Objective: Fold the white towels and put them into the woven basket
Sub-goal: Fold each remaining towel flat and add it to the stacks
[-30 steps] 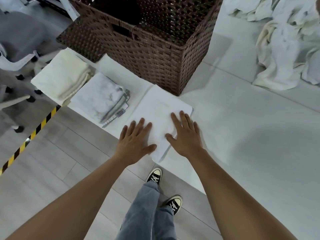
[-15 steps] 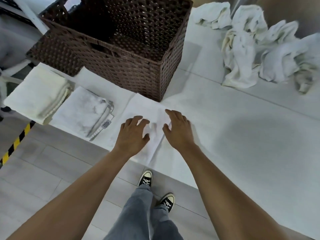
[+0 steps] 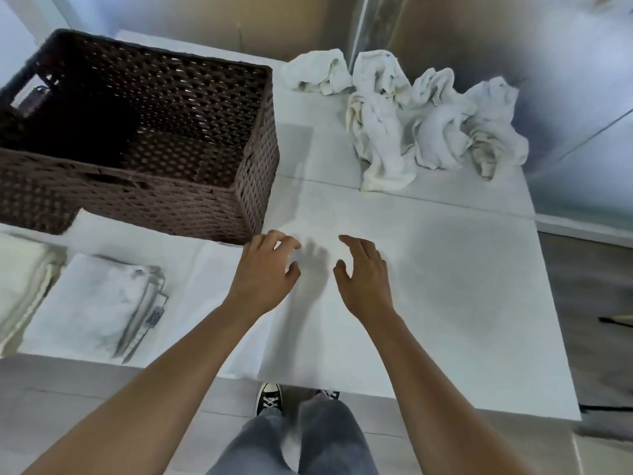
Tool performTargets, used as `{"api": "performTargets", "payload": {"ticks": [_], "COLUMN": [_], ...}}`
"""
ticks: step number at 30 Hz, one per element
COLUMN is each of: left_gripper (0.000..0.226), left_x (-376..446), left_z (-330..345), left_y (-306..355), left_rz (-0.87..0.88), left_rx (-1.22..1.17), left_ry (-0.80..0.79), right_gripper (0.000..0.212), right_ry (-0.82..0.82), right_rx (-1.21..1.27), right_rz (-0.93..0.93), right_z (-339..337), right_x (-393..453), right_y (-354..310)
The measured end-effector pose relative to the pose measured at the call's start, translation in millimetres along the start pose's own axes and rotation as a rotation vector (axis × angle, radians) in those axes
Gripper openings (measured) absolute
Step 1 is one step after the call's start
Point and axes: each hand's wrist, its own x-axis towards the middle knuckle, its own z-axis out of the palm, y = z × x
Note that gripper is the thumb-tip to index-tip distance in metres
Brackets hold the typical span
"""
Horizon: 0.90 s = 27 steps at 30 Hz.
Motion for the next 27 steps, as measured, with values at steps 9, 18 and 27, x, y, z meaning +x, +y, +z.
{"api": "performTargets", "payload": {"ticks": [9, 18, 27], "left_gripper": [0.031, 0.038, 0.055], "left_x": [77, 183, 270], "left_z": [45, 103, 175], "left_y": [39, 77, 99], "left_rz": [-0.016, -0.026, 0.028], "left_rx": [0.025, 0.053, 0.074], "left_ry": [-0.184, -0.337, -0.362], "right_gripper": [0.048, 0.049, 0.051], "right_ry": [-0.012, -0.096, -0.167], "right_rx": [0.057, 0.064, -0.021], "right_rz": [0.125, 0.176, 0.139], "right_z": [-20, -35, -43], "right_x": [49, 151, 234], "right_y": [77, 161, 221]}}
